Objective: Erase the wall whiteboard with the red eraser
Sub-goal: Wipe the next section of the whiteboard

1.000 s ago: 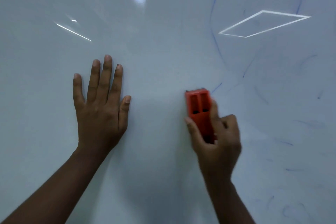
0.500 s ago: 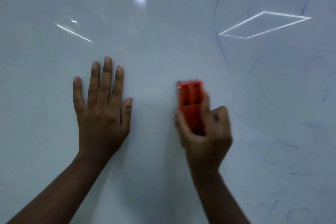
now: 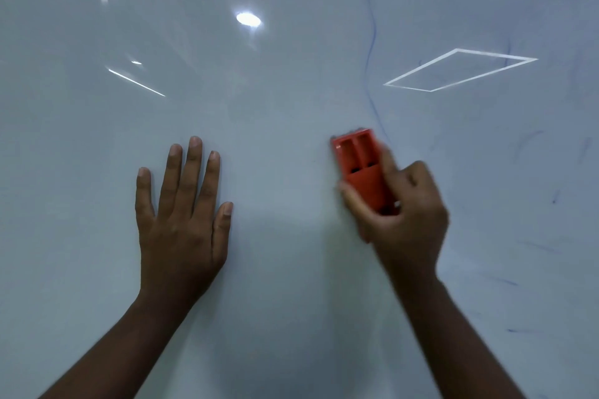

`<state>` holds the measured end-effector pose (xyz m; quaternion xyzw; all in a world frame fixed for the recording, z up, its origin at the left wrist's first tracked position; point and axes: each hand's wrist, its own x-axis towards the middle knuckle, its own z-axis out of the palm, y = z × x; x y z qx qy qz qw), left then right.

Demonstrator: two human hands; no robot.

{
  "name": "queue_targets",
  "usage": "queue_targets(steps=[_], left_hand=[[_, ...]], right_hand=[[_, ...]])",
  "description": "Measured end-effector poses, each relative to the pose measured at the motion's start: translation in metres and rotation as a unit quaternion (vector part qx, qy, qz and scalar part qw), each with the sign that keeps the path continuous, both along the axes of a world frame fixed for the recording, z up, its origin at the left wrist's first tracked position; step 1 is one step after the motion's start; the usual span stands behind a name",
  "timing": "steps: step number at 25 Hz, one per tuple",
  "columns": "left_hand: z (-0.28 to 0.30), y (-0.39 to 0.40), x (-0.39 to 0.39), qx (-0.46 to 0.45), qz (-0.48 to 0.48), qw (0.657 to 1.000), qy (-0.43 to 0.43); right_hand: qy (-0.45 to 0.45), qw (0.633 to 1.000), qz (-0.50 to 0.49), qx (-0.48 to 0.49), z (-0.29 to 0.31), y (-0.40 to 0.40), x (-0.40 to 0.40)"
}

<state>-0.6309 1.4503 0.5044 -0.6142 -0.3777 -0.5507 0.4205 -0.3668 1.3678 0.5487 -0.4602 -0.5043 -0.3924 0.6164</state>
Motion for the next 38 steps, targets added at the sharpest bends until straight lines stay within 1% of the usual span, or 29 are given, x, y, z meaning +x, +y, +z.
queue_targets(steps=[2, 4, 6, 7, 9, 11, 13, 14, 16, 19, 22, 24, 28, 30, 31, 33, 34, 35, 38], left_hand=[[-0.001, 0.000, 0.001, 0.001, 0.005, 1.000, -0.002], [-0.001, 0.000, 0.002, -0.004, 0.007, 1.000, -0.002], [-0.001, 0.000, 0.003, -0.007, 0.008, 1.000, -0.001], [-0.001, 0.001, 0.003, -0.008, 0.008, 1.000, -0.001], [-0.002, 0.002, 0.003, -0.008, 0.008, 1.000, -0.001], [-0.003, 0.002, 0.003, -0.007, 0.008, 1.000, -0.002], [-0.003, 0.003, 0.001, -0.009, 0.008, 1.000, 0.000], [-0.002, 0.003, 0.001, -0.012, 0.007, 1.000, 0.000], [0.000, 0.002, 0.000, -0.016, 0.005, 1.000, 0.000], [0.000, -0.003, 0.000, -0.013, -0.002, 1.000, -0.007], [0.010, -0.010, 0.009, -0.002, -0.001, 0.999, -0.048], [0.037, -0.014, 0.018, 0.018, -0.006, 0.997, -0.072], [0.134, -0.009, 0.014, 0.068, -0.014, 0.997, -0.033], [0.177, -0.002, 0.005, 0.078, -0.004, 0.997, -0.017], [0.189, 0.002, 0.003, 0.073, -0.003, 0.997, -0.012], [0.196, 0.014, 0.007, 0.062, -0.003, 0.998, -0.013], [0.194, 0.016, 0.009, 0.061, -0.001, 0.998, -0.013], [0.192, 0.017, 0.010, 0.063, -0.001, 0.998, -0.011], [0.191, 0.016, 0.008, 0.065, -0.010, 0.998, -0.006]], right_hand=[[0.075, 0.997, 0.007, 0.015, 0.017, -0.007, 0.042], [0.143, 0.989, 0.027, 0.024, 0.026, -0.010, 0.064], [0.179, 0.983, 0.020, 0.028, 0.027, -0.007, 0.058], [0.173, 0.984, 0.012, 0.032, 0.026, -0.004, 0.045], [0.110, 0.994, 0.011, 0.020, 0.017, 0.004, 0.004], [-0.003, 1.000, 0.023, -0.012, 0.001, 0.009, -0.042], [-0.104, 0.994, 0.018, -0.036, -0.015, 0.014, -0.073], [-0.132, 0.990, 0.014, -0.044, -0.019, 0.015, -0.081], [-0.159, 0.986, 0.008, -0.047, -0.017, 0.014, -0.082], [-0.182, 0.983, -0.011, -0.033, 0.001, 0.008, -0.060], [-0.129, 0.991, -0.030, -0.005, 0.029, 0.002, -0.016], [-0.076, 0.997, -0.030, 0.015, 0.043, -0.003, 0.018], [0.044, 0.996, -0.016, 0.072, 0.054, -0.008, 0.080], [0.070, 0.993, -0.023, 0.093, 0.060, -0.006, 0.095], [0.075, 0.992, -0.031, 0.101, 0.063, -0.003, 0.097], [0.082, 0.988, -0.040, 0.122, 0.069, 0.007, 0.087], [0.068, 0.988, -0.039, 0.130, 0.072, 0.012, 0.072], [0.035, 0.990, -0.034, 0.134, 0.073, 0.017, 0.052], [-0.141, 0.984, -0.003, 0.109, 0.063, 0.029, -0.026]])
